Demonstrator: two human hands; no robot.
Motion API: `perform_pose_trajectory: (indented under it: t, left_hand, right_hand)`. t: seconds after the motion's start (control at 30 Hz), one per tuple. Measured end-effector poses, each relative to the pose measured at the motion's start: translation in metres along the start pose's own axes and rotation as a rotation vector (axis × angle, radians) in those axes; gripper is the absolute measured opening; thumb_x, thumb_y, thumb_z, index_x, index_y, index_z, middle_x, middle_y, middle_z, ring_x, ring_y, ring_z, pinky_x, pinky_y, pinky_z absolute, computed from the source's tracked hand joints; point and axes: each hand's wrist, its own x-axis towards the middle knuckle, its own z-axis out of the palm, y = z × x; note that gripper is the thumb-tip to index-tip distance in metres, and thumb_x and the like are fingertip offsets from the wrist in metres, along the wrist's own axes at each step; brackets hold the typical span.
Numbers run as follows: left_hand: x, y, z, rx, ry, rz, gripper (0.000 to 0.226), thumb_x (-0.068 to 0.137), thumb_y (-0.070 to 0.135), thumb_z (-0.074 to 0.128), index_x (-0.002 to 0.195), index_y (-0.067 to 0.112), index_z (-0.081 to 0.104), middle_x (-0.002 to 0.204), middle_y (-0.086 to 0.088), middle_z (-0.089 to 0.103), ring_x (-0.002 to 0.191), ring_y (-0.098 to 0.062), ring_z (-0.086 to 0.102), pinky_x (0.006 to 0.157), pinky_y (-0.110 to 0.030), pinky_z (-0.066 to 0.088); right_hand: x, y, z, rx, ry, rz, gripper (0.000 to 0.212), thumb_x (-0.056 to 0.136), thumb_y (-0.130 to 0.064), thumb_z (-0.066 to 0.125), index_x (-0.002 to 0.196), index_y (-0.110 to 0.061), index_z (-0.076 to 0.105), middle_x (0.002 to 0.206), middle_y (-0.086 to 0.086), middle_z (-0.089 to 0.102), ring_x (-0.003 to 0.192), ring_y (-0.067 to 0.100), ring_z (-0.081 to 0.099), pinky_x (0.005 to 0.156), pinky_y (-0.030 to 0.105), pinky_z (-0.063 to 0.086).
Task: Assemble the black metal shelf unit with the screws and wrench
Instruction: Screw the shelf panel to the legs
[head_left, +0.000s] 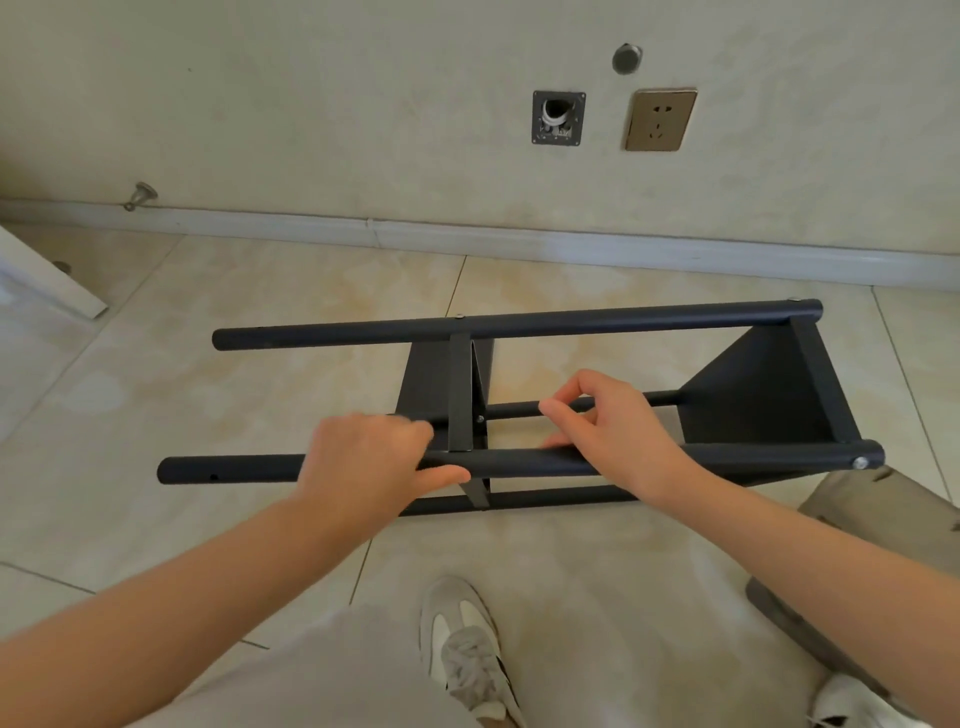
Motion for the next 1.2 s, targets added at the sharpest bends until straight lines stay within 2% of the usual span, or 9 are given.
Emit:
perform_pose_trajectory:
  t: [0.03,0.1,0.17,0.27,0.53,0.63,0.8,1.03,1.2]
  left_hand:
    - [-0.001,-0.006,0.002,-0.047,0.177,0.092,0.058,0.078,0.079,0.026,0.066,0.026,0.048,0.056,0.013,0.042,0.048,-0.005,0.035,0.047,-0.018,0.029]
    - [0.003,-0.014,0.013,-0.097,0.433,0.307,0.058,0.083,0.069,0.046,0.089,0.017,0.07,0.083,0.0,0.068,0.071,-0.019,0.063,0.065,-0.031,0.053]
    - [0.009,-0.018,0.019,-0.058,0.365,0.436,0.069,0.089,0.067,0.052,0.126,0.011,0.068,0.129,-0.008,0.068,0.121,-0.032,0.064,0.103,-0.049,0.049]
    - [0.012,-0.016,0.024,0.013,0.214,0.523,0.078,0.091,0.068,0.038,0.15,0.017,0.046,0.158,-0.006,0.039,0.15,-0.03,0.03,0.12,-0.054,0.028]
    - [0.001,-0.012,0.044,-0.164,0.221,0.536,0.064,0.091,0.063,0.046,0.129,0.015,0.064,0.159,-0.009,0.039,0.151,-0.03,0.026,0.119,-0.049,0.027]
    - [-0.001,-0.012,0.045,-0.231,0.212,0.517,0.069,0.092,0.061,0.048,0.141,0.013,0.056,0.161,-0.008,0.035,0.152,-0.028,0.023,0.121,-0.044,0.027]
    - [-0.008,-0.012,0.048,-0.352,0.141,0.437,0.085,0.093,0.06,0.048,0.157,0.009,0.026,0.166,-0.007,0.021,0.155,-0.017,0.01,0.125,-0.028,0.009]
    - [-0.01,-0.011,0.052,-0.398,0.166,0.443,0.083,0.093,0.057,0.05,0.154,0.005,0.03,0.164,-0.008,0.024,0.155,-0.015,0.01,0.125,-0.024,0.008]
    - [-0.009,-0.011,0.054,-0.428,0.185,0.458,0.082,0.094,0.057,0.05,0.154,0.004,0.031,0.163,-0.009,0.026,0.155,-0.017,0.013,0.125,-0.026,0.01]
  right_hand:
    - [-0.001,0.001,0.0,0.008,-0.001,-0.006,0.009,0.096,-0.033,0.059,0.093,-0.027,0.055,0.075,-0.007,0.073,0.073,0.002,0.071,0.068,0.012,0.046]
    - [-0.003,0.005,0.001,0.028,-0.004,-0.018,0.009,0.095,-0.033,0.06,0.092,-0.026,0.055,0.075,-0.005,0.074,0.073,0.002,0.071,0.074,0.018,0.051]
    - [-0.006,0.009,0.003,0.029,-0.027,-0.028,0.011,0.095,-0.035,0.06,0.091,-0.026,0.055,0.072,-0.006,0.075,0.073,0.0,0.071,0.077,0.022,0.053]
    - [-0.012,0.016,0.006,0.061,-0.087,-0.03,0.012,0.095,-0.035,0.059,0.091,-0.025,0.054,0.07,-0.009,0.075,0.072,0.001,0.071,0.076,0.023,0.053]
    - [-0.01,0.028,0.009,-0.021,-0.213,-0.071,0.013,0.095,-0.034,0.061,0.088,-0.024,0.058,0.072,-0.013,0.074,0.072,-0.001,0.071,0.071,0.019,0.054]
    - [0.0,0.028,0.009,-0.131,-0.273,-0.094,0.013,0.094,-0.033,0.064,0.085,-0.023,0.062,0.072,-0.01,0.074,0.071,-0.003,0.069,0.073,0.019,0.056]
    - [0.02,0.02,0.022,-0.153,-0.397,-0.161,0.01,0.094,-0.026,0.064,0.092,-0.019,0.071,0.08,-0.008,0.074,0.071,0.001,0.068,0.07,0.016,0.055]
    - [0.046,0.01,0.054,-0.025,-0.483,-0.1,0.01,0.089,-0.019,0.069,0.087,-0.013,0.077,0.08,0.001,0.074,0.075,0.014,0.07,0.065,0.023,0.057]
    - [0.055,0.009,0.065,0.044,-0.561,-0.024,0.016,0.082,-0.02,0.071,0.068,-0.027,0.076,0.068,-0.013,0.072,0.06,-0.006,0.061,0.058,0.013,0.047]
